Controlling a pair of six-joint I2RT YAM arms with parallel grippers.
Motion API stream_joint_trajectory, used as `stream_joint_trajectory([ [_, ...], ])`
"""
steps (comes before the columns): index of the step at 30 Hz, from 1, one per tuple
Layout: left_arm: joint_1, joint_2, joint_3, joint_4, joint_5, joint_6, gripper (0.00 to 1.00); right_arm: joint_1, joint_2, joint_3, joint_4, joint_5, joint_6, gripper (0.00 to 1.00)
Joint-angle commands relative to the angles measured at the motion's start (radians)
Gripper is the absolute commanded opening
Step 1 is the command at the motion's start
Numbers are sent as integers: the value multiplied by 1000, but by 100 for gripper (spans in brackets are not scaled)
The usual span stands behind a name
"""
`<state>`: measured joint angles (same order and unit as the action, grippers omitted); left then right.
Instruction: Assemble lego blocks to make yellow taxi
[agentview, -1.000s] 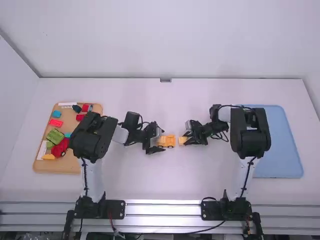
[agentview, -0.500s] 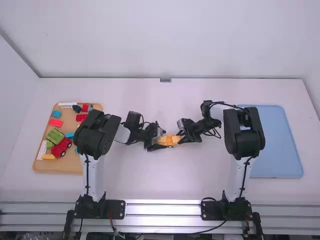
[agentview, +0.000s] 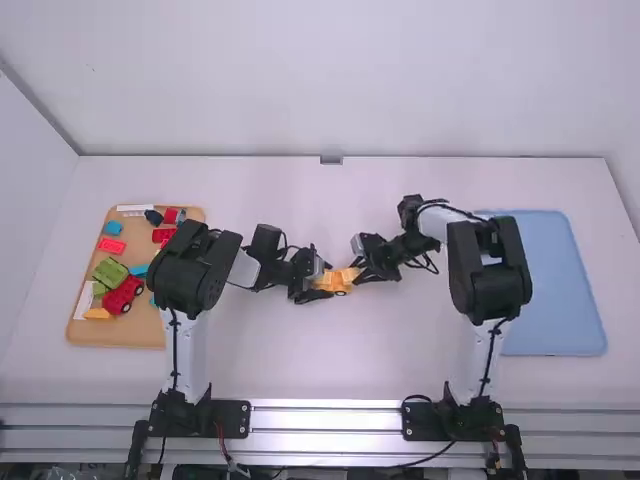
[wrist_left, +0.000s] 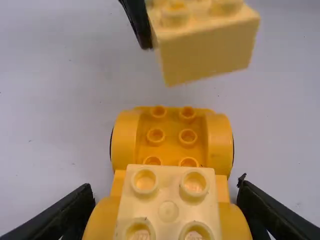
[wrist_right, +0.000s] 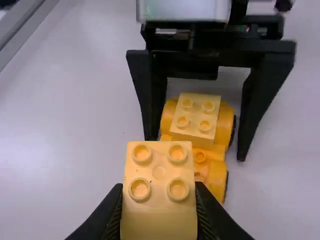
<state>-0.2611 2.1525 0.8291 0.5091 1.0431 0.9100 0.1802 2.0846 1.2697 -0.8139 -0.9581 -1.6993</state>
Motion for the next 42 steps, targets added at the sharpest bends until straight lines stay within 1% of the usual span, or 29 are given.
stream_joint_trajectory([
  [1, -8, 23, -16, -14, -5, -14, 74, 6, -108, -40, 35, 3, 43, 0],
  [3, -8, 23, -16, 0, -5, -44, 73, 19, -154, -94, 141, 40, 164, 0],
  [4, -8, 23, -16, 5, -4, -49, 73, 33, -181, -138, 239, 90, 266, 0],
  [5, -8, 23, -16, 4, -5, -49, 73, 34, -183, -143, 251, 97, 278, 0],
  [7, -8, 23, -16, 5, -9, -45, 71, 58, -206, -211, 417, 178, 434, 0],
  [10, -8, 23, -16, 5, -13, -46, 69, 84, -208, -286, 600, 196, 604, 0],
  [11, -8, 23, -16, 4, -13, -46, 68, 92, -208, -314, 654, 196, 649, 0],
  [14, -8, 23, -16, 0, -32, -47, 64, 104, -208, -354, 714, 200, 663, 0],
  [16, -10, 23, -16, -2, -70, -59, 62, 104, -208, -363, 704, 193, 619, 0],
  [19, -27, 23, -16, -3, -128, -84, 56, 99, -208, -356, 634, 166, 550, 0],
  [20, -27, 23, -16, -3, -128, -84, 56, 99, -208, -356, 634, 166, 550, 0],
  [21, -36, 23, -18, -2, -140, -84, 53, 100, -207, -351, 619, 159, 543, 0],
  [26, -46, 21, -37, 11, -147, -84, 47, 96, -207, -351, 620, 159, 543, 0],
  [28, -46, 21, -43, 22, -148, -95, 47, 93, -207, -351, 621, 159, 543, 0],
  [31, -49, 21, -74, 97, -182, -159, 46, 93, -200, -355, 627, 182, 539, 0],
  [34, -46, 21, -130, 217, -188, -165, 48, 82, -159, -351, 660, 171, 544, 0],
  [37, -50, 21, -164, 302, -192, -239, 50, 82, -126, -334, 657, 170, 543, 0],
  [39, -50, 21, -176, 330, -192, -262, 49, 82, -115, -319, 622, 168, 525, 0],
  [42, -40, 21, -182, 330, -188, -267, 48, 82, -115, -272, 479, 122, 371, 0],
])
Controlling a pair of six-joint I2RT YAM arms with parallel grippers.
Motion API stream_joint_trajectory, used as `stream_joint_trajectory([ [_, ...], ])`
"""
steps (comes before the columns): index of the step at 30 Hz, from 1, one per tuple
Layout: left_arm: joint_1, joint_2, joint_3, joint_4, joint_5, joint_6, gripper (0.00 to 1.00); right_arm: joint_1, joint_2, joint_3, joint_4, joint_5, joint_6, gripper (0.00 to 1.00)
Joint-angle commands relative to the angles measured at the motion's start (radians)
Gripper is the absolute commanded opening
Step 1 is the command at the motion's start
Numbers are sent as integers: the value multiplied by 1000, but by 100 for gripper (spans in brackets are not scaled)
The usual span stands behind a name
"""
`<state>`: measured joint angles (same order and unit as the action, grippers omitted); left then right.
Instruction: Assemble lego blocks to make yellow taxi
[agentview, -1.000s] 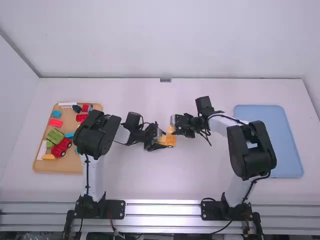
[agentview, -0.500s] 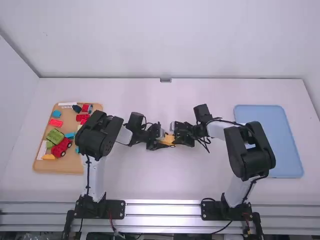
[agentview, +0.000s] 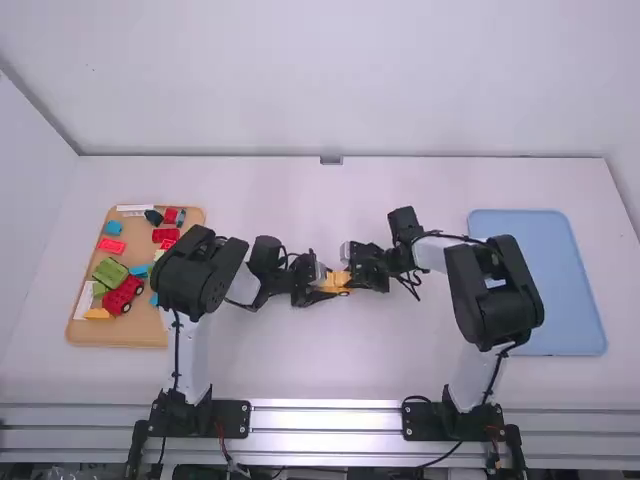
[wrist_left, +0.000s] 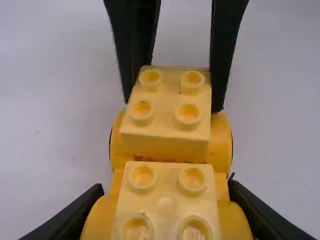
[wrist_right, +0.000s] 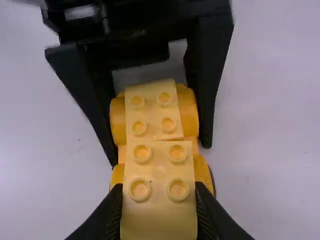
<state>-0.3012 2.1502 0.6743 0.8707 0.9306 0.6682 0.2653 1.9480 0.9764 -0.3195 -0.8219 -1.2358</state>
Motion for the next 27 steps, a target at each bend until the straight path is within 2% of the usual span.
stream_joint_trajectory([
  [1, 0, 23, -19, -54, -76, -24, 46, -3, 22, 35, -58, -15, -135, 0],
  [8, -6, 23, 62, -240, -75, 60, 39, -3, 22, 43, -52, -8, -143, 0],
  [14, -7, 23, 98, -376, -4, 195, 29, -3, 22, 43, 32, -6, -32, 0],
  [27, -7, 23, 58, -241, -51, 122, 31, 0, 23, 43, -7, 8, -18, 0],
])
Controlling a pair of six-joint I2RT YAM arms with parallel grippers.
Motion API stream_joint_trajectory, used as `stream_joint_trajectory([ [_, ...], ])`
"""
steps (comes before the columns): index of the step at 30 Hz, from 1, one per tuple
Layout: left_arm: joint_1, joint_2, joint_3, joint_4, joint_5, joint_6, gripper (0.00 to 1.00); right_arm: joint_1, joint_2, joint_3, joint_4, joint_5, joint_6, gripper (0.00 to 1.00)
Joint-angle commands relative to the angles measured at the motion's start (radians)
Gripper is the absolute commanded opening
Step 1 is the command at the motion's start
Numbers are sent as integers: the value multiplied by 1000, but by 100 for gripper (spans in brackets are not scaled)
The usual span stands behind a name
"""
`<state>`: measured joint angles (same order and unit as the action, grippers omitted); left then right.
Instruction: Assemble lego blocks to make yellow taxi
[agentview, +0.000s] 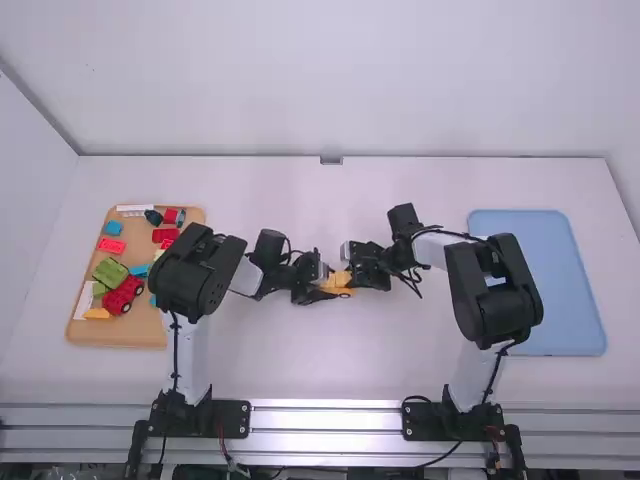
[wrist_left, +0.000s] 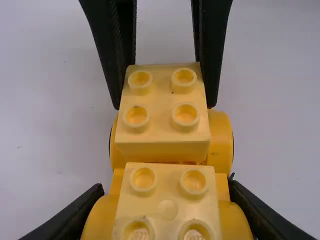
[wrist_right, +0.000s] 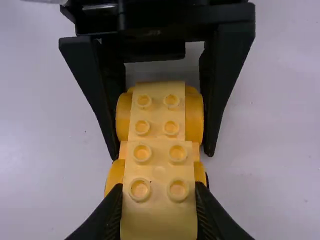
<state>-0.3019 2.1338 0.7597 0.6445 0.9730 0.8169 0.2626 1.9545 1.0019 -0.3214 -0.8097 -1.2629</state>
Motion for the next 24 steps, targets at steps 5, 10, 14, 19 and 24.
stream_joint_trajectory([
  [5, -7, 39, -35, -8, -95, -27, 31, 39, 17, 18, 4, 22, 9, 0],
  [10, -6, 39, -34, -8, -95, -27, 30, 76, 17, 18, 7, 81, 9, 0],
  [14, -7, 39, -35, -12, -95, -28, 30, 77, 17, 18, 29, 81, 11, 0],
  [19, -7, 39, -35, -12, -96, -27, 30, 56, 15, 20, 30, 43, -1, 41],
  [24, -7, 39, -34, -15, -95, -27, 29, -5, 14, 40, -28, -189, -123, 58],
])
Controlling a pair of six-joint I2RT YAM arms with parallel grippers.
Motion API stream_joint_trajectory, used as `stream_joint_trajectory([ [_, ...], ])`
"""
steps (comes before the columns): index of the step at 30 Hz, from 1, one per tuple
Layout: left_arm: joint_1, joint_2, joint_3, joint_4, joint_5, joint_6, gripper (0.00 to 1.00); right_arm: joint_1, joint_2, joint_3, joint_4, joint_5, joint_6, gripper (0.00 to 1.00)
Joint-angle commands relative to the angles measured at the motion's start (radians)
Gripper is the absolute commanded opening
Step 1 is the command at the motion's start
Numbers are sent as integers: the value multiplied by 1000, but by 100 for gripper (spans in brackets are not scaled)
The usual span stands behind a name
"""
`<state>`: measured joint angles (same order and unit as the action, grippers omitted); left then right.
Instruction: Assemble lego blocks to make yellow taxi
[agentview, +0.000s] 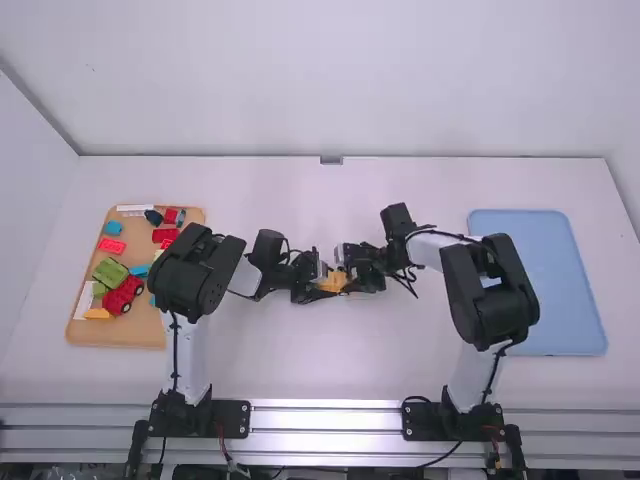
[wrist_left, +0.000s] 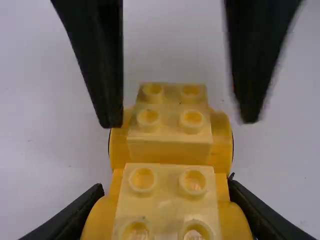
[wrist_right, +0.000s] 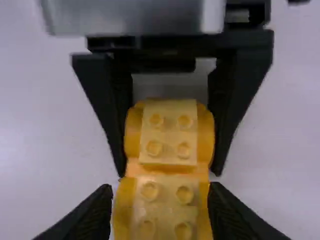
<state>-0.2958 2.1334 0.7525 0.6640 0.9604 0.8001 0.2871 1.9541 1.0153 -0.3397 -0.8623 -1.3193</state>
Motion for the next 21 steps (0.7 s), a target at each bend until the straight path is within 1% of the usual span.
stream_joint_trajectory([
  [1, -13, 40, -27, -35, -83, -11, 28, -49, 15, 36, -38, -185, -98, 64],
  [3, -13, 40, -27, -37, -83, -11, 28, -72, 15, 47, -68, -223, -116, 69],
  [4, -13, 40, -27, -39, -83, -11, 28, -85, 15, 52, -85, -231, -122, 66],
  [5, -13, 40, -27, -39, -83, -11, 27, -97, 15, 53, -91, -229, -118, 59],
  [6, -13, 40, -27, -39, -83, -11, 27, -105, 15, 51, -91, -217, -117, 44],
  [7, -13, 40, -27, -39, -83, -11, 27, -106, 15, 50, -92, -208, -118, 33],
  [8, -13, 40, -27, -39, -83, -11, 27, -111, 16, 49, -96, -180, -117, 18],
  [9, -13, 40, -27, -39, -83, -11, 27, -111, 16, 46, -96, -136, -105, 0],
  [12, -13, 40, -26, -38, -83, -11, 28, -101, 16, 25, -58, -24, -31, 0],
  [13, -13, 40, -27, -38, -83, -10, 28, -84, 16, 5, -26, 29, 2, 0],
  [15, -13, 40, -27, -38, -83, -11, 27, -67, 17, -8, -5, 55, 13, 0],
  [19, -13, 40, -26, -38, -84, -10, 26, 10, 17, -24, -10, 117, -24, 0],
  [21, -13, 40, -26, -38, -84, -11, 25, 34, 17, -24, -6, 151, -10, 0],
])
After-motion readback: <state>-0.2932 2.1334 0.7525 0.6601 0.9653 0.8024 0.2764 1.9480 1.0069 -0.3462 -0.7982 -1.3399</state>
